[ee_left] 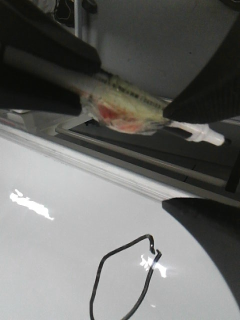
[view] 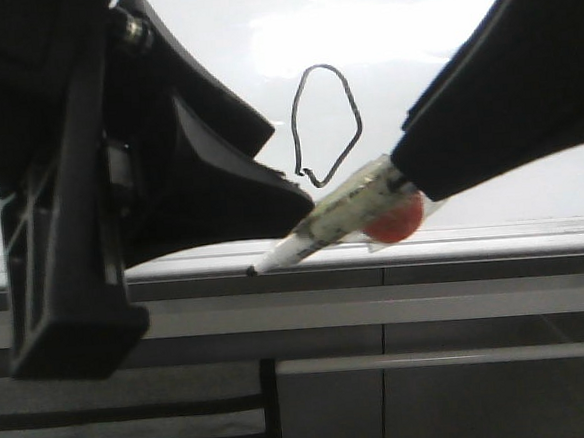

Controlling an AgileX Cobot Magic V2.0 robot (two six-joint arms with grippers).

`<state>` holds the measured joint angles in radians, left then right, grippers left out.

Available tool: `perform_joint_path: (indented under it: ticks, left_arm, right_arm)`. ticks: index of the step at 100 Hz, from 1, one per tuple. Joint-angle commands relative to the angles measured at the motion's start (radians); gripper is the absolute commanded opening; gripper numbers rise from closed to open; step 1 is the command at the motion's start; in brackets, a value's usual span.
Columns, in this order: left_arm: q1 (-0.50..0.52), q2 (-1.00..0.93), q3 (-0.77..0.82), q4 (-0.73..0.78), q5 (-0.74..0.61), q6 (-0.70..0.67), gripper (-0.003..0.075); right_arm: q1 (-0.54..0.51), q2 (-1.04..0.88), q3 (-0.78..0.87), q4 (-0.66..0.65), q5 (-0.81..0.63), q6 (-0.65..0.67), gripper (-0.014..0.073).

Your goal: Write number 0 on whiteboard

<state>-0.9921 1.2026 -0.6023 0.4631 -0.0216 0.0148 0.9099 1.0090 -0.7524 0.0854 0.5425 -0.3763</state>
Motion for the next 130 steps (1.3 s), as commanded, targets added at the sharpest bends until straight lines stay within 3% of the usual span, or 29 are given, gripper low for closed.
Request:
perform_joint_path:
  ticks: [1, 27, 89, 98, 111, 130]
  left_arm:
    - [-0.007, -0.001, -0.022, 0.022, -0.065, -0.001, 0.0313]
    - [-0.007, 0.012, -0.022, 0.097, -0.013, -0.001, 0.0313]
    - [-0.005, 0.012, -0.022, 0.097, -0.013, -0.001, 0.0312]
    - [-0.005, 0.012, -0.022, 0.097, -0.013, -0.001, 0.0232]
    - [-0.005, 0.012, -0.022, 0.097, -0.013, -0.001, -0.0020]
    - [-0.005, 0.012, -0.022, 0.093, -0.013, -0.001, -0.0020]
  right_arm:
    - [0.003, 0.015, -0.060, 0.005, -0.076, -0.006, -0.0069]
    - [0.007, 0.035, -0.114, 0.005, -0.071, -0.006, -0.0069]
    - [0.007, 0.047, -0.115, 0.005, -0.028, -0.006, -0.0069]
    - [0.007, 0.047, -0.115, 0.005, -0.025, -0.006, -0.0069]
    - [0.007, 0.047, -0.115, 0.005, -0.025, -0.006, -0.0069]
    - [0.007, 0.047, -0.115, 0.005, -0.029, -0.006, -0.0069]
